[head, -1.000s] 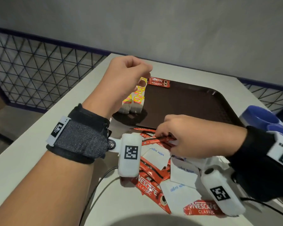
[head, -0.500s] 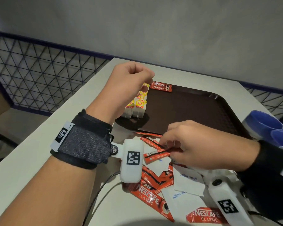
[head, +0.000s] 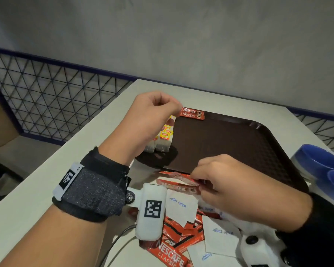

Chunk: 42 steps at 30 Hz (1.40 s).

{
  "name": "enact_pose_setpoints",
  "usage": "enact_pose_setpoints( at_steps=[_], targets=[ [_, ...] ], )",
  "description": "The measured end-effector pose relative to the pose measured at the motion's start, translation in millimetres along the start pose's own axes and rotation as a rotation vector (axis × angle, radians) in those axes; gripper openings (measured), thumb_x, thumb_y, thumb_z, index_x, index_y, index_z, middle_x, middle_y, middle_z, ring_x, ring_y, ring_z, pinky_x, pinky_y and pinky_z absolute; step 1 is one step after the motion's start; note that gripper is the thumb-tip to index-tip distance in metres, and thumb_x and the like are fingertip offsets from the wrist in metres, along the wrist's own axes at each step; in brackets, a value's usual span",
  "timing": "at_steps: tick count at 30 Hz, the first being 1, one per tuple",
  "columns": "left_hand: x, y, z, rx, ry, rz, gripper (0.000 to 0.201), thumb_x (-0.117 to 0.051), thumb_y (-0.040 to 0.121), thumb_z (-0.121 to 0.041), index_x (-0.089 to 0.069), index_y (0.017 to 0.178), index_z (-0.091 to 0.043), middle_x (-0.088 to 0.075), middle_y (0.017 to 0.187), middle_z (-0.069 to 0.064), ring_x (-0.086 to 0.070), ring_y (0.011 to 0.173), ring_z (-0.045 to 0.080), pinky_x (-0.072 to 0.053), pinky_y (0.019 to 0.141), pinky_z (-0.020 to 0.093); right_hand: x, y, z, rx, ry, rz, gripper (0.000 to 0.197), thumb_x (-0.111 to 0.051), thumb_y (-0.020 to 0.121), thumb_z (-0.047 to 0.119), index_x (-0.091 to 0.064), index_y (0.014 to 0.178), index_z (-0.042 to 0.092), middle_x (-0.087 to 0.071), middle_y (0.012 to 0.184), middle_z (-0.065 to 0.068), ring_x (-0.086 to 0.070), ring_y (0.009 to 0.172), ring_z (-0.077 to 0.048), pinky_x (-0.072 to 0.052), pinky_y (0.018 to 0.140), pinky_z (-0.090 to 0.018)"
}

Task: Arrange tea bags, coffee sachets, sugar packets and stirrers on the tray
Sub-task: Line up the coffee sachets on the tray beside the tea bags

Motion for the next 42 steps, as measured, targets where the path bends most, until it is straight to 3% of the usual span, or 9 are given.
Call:
enact_pose_setpoints(
  at_steps=[4, 7, 10, 12, 18, 23, 28, 33, 42],
  targets=[
    [-3, -1, 0, 0.018, 0.004, 0.07, 0.011, -0.07, 0.094, -0.025, -0.072, 0.084, -0.021, -0.075, 0.083, -0.003, -0.065, 0.069, 0.01, -0.046, 0.061, 0.019, 20, -5, -14, -0.051, 0.368, -0.095, 0.012, -0.064, 0.093, 0.025, -0.075, 0.096, 0.029, -0.072, 0.083, 0.009, -0.067, 0.074, -0.009, -0.056, 0.069, -0.038],
    [-6, -2, 0, 0.053, 0.033, 0.167, 0.025, -0.064, 0.097, -0.046, -0.073, 0.092, -0.023, -0.078, 0.092, -0.002, -0.068, 0.078, 0.012, -0.047, 0.074, 0.033, 37, -8, -29, -0.065, 0.725, -0.249, 0.032, -0.069, 0.09, 0.004, -0.078, 0.102, 0.032, -0.076, 0.089, -0.003, -0.073, 0.08, -0.021, -0.059, 0.068, -0.031],
    [-10, -8, -1, 0.089, -0.03, 0.26, 0.044, -0.057, 0.088, -0.064, -0.075, 0.095, -0.024, -0.079, 0.093, -0.001, -0.07, 0.08, 0.012, -0.05, 0.075, 0.034, 50, -4, -49, -0.067, 0.953, -0.366, 0.043, -0.065, 0.088, -0.012, -0.08, 0.1, 0.027, -0.073, 0.083, -0.01, -0.067, 0.067, -0.013, -0.053, 0.06, -0.022],
    [-12, -14, -5, 0.083, -0.042, 0.326, 0.045, -0.059, 0.081, -0.067, -0.076, 0.094, -0.028, -0.079, 0.091, -0.001, -0.072, 0.081, 0.014, -0.048, 0.072, 0.032, 59, 1, -59, -0.061, 0.921, -0.391, 0.044, -0.065, 0.088, -0.012, -0.079, 0.102, 0.028, -0.071, 0.08, -0.01, -0.062, 0.064, -0.011, -0.05, 0.062, -0.032],
    [-18, -15, -4, 0.055, -0.198, 0.292, 0.012, -0.078, 0.083, -0.024, -0.078, 0.096, -0.023, -0.075, 0.086, 0.006, -0.065, 0.068, 0.016, -0.05, 0.06, 0.026, 70, 5, -72, -0.031, 0.904, -0.408, 0.038, -0.064, 0.093, 0.0, -0.078, 0.104, 0.034, -0.075, 0.087, -0.005, -0.06, 0.068, -0.015, -0.046, 0.062, -0.039],
    [-22, -15, 2, 0.047, -0.221, 0.265, 0.022, -0.08, 0.077, -0.022, -0.079, 0.1, -0.021, -0.072, 0.076, 0.003, -0.062, 0.062, 0.011, -0.047, 0.053, 0.019, 69, 2, -80, -0.041, 0.857, -0.341, 0.033, -0.065, 0.093, 0.001, -0.078, 0.107, 0.027, -0.074, 0.086, -0.011, -0.063, 0.066, -0.018, -0.047, 0.056, -0.034],
    [-25, -17, 4, 0.031, -0.204, 0.266, 0.048, -0.085, 0.069, -0.027, -0.075, 0.115, -0.03, -0.077, 0.09, 0.001, -0.065, 0.067, 0.013, -0.052, 0.062, 0.024, 72, -6, -84, -0.06, 0.948, -0.326, 0.038, -0.068, 0.089, -0.003, -0.073, 0.115, 0.024, -0.066, 0.089, -0.02, -0.064, 0.065, -0.023, -0.048, 0.05, -0.026],
    [-25, -18, 1, 0.022, -0.221, 0.256, 0.06, -0.087, 0.062, -0.03, -0.073, 0.12, -0.031, -0.077, 0.097, 0.005, -0.066, 0.067, 0.014, -0.052, 0.059, 0.021, 72, -7, -83, -0.039, 0.937, -0.304, 0.035, -0.068, 0.09, -0.003, -0.073, 0.113, 0.023, -0.072, 0.089, -0.013, -0.06, 0.067, -0.012, -0.043, 0.053, -0.017],
    [-30, -19, 4, 0.022, -0.193, 0.269, 0.029, -0.081, 0.075, -0.026, -0.077, 0.103, -0.018, -0.074, 0.078, -0.001, -0.067, 0.068, 0.012, -0.05, 0.06, 0.018, 66, -4, -82, -0.039, 0.918, -0.279, 0.038, -0.063, 0.091, -0.011, -0.074, 0.111, 0.019, -0.078, 0.102, -0.005, -0.069, 0.095, -0.032, -0.049, 0.063, -0.018]
  ],
)
Point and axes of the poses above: each hand's wrist, its own y-axis towards the middle knuckle, its own x-axis out of the back of the hand, z = x × y, the point moved 1 cm from there along y, towards the middle knuckle
